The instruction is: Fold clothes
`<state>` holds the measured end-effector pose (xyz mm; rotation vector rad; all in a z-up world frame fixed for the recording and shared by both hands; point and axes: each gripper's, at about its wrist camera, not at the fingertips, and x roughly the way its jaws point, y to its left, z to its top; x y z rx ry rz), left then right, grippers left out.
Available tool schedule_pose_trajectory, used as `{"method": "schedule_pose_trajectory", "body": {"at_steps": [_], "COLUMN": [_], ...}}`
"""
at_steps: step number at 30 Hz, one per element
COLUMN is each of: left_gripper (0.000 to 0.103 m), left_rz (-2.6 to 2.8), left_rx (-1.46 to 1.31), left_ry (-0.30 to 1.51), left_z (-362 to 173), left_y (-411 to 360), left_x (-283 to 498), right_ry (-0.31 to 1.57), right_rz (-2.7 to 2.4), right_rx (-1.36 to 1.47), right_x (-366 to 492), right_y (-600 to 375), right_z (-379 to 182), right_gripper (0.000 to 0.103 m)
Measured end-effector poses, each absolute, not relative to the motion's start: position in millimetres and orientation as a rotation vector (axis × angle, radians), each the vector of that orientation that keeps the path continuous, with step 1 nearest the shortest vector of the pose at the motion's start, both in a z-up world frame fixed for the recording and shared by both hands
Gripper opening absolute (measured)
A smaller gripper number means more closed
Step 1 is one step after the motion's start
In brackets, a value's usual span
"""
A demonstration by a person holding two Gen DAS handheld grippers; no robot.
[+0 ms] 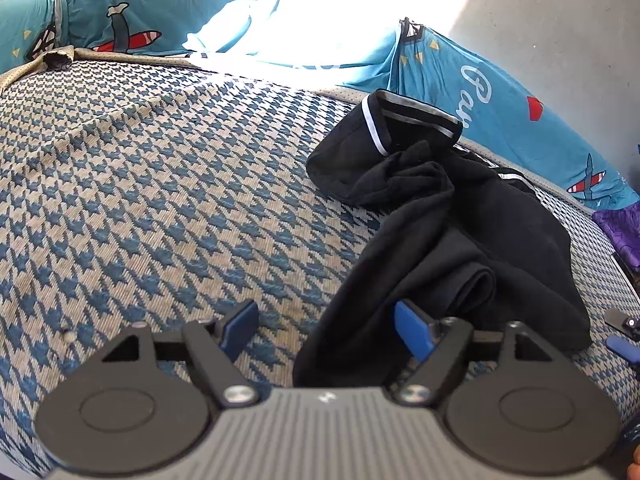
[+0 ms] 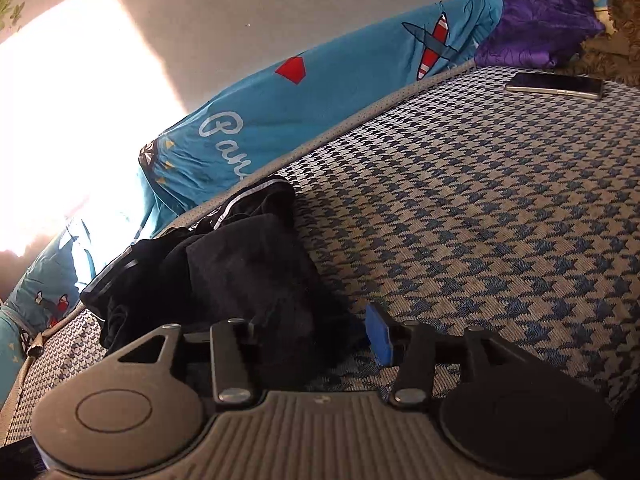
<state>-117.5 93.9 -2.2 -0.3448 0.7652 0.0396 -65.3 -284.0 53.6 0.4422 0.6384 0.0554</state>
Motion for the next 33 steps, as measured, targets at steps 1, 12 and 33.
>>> {"method": "schedule_pose_trajectory", "body": {"at_steps": [1, 12, 33], "left_gripper": [0.077, 0.084, 0.06], "left_rz": [0.04, 0.043, 0.075], "left_rx": [-0.34, -0.31, -0.309], "left_ry": [0.765, 0.754, 0.764], "left_z": [-2, -5, -1], "left_y": [93, 84, 93], "left_x": [-117, -114, -117], "right_ry": [0.643, 0.652, 0.519], "right_rz": [0.055, 0.071, 0.056], "right_rx": [0.44, 0.315, 0.188], "right_x": [-64, -49, -79], "right_y": [-283, -260, -251], "right_z": [52, 29, 80], "right_gripper": [0.048, 0.062, 0.011]}}
